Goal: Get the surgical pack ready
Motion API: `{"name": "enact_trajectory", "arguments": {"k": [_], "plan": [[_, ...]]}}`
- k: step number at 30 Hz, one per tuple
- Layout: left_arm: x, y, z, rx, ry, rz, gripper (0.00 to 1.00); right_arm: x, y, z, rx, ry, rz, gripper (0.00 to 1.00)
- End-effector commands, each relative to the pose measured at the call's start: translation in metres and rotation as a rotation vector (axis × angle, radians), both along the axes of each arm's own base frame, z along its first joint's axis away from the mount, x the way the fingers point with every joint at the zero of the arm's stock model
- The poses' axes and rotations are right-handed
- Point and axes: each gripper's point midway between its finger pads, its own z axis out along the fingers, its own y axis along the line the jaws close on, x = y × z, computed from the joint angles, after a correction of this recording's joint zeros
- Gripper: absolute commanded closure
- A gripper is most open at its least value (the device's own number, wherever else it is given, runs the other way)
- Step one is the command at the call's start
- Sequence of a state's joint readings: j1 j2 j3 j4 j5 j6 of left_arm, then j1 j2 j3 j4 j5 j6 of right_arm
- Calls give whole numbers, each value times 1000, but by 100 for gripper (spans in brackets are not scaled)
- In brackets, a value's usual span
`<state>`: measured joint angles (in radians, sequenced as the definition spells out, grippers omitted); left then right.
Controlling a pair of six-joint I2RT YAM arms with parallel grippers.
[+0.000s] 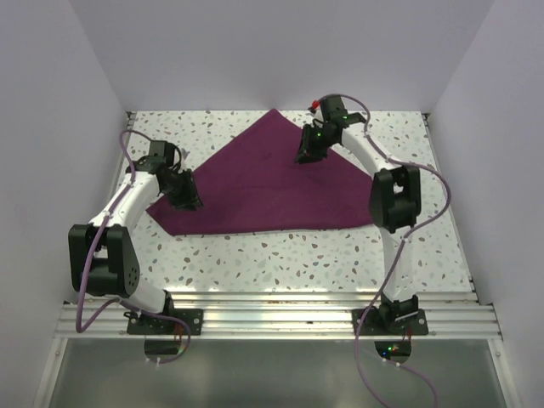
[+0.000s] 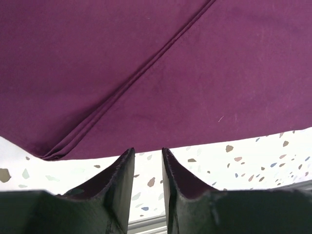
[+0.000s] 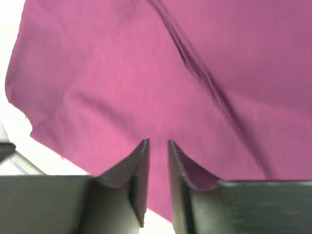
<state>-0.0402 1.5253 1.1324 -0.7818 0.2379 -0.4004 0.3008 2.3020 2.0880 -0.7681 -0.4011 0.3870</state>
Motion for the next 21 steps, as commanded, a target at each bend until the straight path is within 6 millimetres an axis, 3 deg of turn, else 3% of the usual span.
{"name": "enact_trajectory", "arguments": {"k": [1, 2, 3, 4, 5, 6, 7, 9, 10, 11, 15, 21], "plan": [[6, -7, 10, -54, -72, -30, 71, -31, -45, 42, -9, -10, -90, 77], [5, -8, 8, -59, -71, -30, 76, -37, -62, 60, 18, -21, -138, 79], [3, -9, 3, -62, -62, -31, 78, -45, -72, 61, 33, -4, -162, 81], [1, -11, 0, -74, -50, -37, 79, -62, -81, 46, 41, 66, -182, 83], [0, -12, -3, -80, -41, -41, 81, -67, -98, 56, 63, 64, -228, 84], [-3, -14, -8, -87, -24, -46, 82, -75, -105, 53, 76, 89, -243, 85], [-4, -17, -13, -103, -3, -56, 83, -87, -110, 37, 83, 136, -253, 85], [-6, -19, -21, -122, 19, -59, 85, -98, -118, 32, 142, 170, -264, 88], [-6, -23, -26, -139, 36, -65, 86, -108, -121, 16, 163, 213, -273, 90], [-5, -23, -29, -144, 38, -64, 87, -107, -133, 11, 204, 230, -318, 91], [0, -26, -39, -156, 62, -65, 87, -113, -142, -15, 333, 296, -355, 97], [6, -21, -58, -126, 111, -66, 89, -120, -164, -45, 255, 325, -388, 100]]}}
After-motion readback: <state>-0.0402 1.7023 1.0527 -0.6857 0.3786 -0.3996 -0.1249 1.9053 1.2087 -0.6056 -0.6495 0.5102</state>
